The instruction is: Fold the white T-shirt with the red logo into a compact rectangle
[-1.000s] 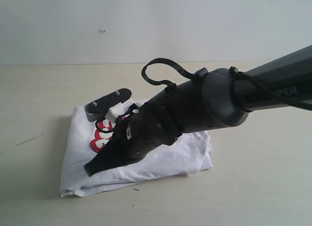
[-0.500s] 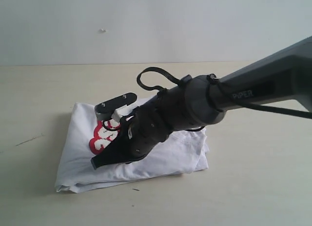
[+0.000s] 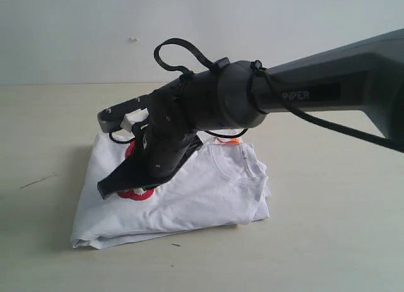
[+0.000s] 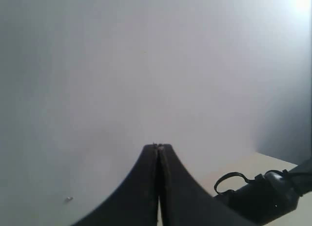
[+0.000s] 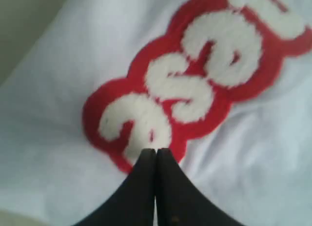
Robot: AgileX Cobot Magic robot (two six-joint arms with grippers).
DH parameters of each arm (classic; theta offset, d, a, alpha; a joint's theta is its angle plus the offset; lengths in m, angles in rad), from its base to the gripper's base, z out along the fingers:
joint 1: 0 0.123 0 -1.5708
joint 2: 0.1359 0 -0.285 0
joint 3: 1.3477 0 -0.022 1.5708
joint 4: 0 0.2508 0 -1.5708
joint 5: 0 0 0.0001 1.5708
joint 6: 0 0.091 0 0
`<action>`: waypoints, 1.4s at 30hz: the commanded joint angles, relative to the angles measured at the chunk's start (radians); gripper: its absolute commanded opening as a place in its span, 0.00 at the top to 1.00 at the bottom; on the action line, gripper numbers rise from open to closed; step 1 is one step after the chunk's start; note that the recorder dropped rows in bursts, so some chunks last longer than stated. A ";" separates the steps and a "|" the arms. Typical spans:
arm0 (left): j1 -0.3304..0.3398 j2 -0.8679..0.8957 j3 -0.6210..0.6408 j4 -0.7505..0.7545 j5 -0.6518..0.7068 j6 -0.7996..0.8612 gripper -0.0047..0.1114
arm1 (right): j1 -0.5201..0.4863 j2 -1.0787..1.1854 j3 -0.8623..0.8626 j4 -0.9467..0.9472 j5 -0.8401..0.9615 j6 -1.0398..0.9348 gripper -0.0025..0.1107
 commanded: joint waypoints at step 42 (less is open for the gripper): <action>-0.031 -0.016 0.006 0.070 0.004 -0.041 0.96 | 0.123 0.177 -0.247 -0.022 0.131 -0.041 0.98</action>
